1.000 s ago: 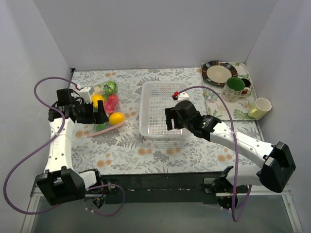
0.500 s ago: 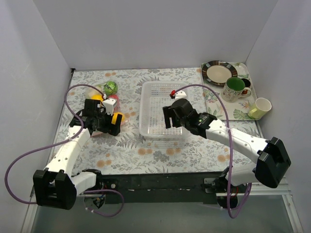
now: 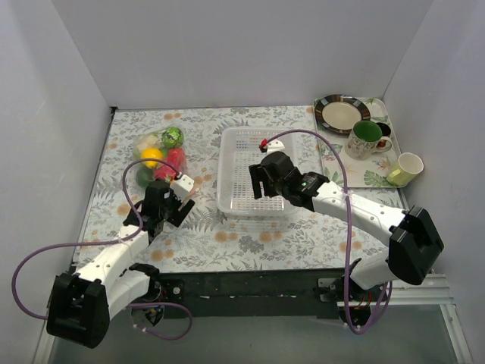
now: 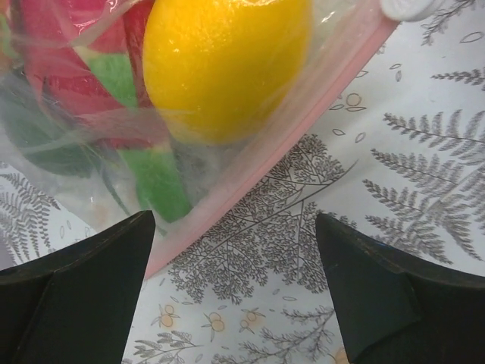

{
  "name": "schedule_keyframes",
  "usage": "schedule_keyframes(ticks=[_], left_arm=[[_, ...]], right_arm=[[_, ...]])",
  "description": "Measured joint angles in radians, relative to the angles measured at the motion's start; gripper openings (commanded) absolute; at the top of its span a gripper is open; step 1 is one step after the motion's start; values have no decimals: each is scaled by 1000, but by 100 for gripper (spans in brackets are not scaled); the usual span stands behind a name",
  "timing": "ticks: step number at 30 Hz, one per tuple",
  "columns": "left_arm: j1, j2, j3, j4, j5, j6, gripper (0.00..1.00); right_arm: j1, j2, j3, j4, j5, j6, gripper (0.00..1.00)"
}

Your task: Open the zip-top bag and remove the fake food

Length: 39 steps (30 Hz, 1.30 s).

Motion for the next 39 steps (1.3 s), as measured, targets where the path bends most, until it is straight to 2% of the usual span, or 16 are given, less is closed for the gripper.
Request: schedule_keyframes(ticks=[2,5,7,8,9,12,13,15,16,18,23,26,29,34,39], left_arm=[[-4,1,-46,77,-35,32,81],[-5,10,-92,192,-82,71,80],[-11,35,-117,305,-135,99,75],[-17,54,-127,359,-161,115,69],[-25,75,-130,397,-185,127,55],[-42,151,-125,461,-223,154,35],[-44,170,-123,467,-228,161,26],[-46,185,-122,471,-230,172,19],[-47,185,-120,470,-231,174,9],[-48,185,-107,460,-231,171,0],[-50,183,-51,405,-240,138,0],[-50,167,34,306,-237,111,0],[-50,155,198,130,-212,74,0],[-49,124,623,-188,-122,13,0],[-50,46,834,-428,-51,-31,0]], right_arm=[[0,0,4,2,0,0,83],[0,0,7,5,1,-1,82],[0,0,7,5,0,-2,82],[0,-1,7,5,0,-3,81],[0,-4,7,6,0,-3,81],[0,-21,7,11,0,-7,81],[0,-30,7,13,0,-8,81],[0,-46,7,23,0,-11,80],[0,-54,7,28,0,-11,80],[0,-68,7,34,1,-11,80],[0,-89,7,34,0,-11,77],[0,-97,7,35,-2,-21,74],[0,-110,6,52,-19,-50,75],[2,-183,-32,162,-122,-158,77],[8,-272,-111,332,-293,-269,82]])
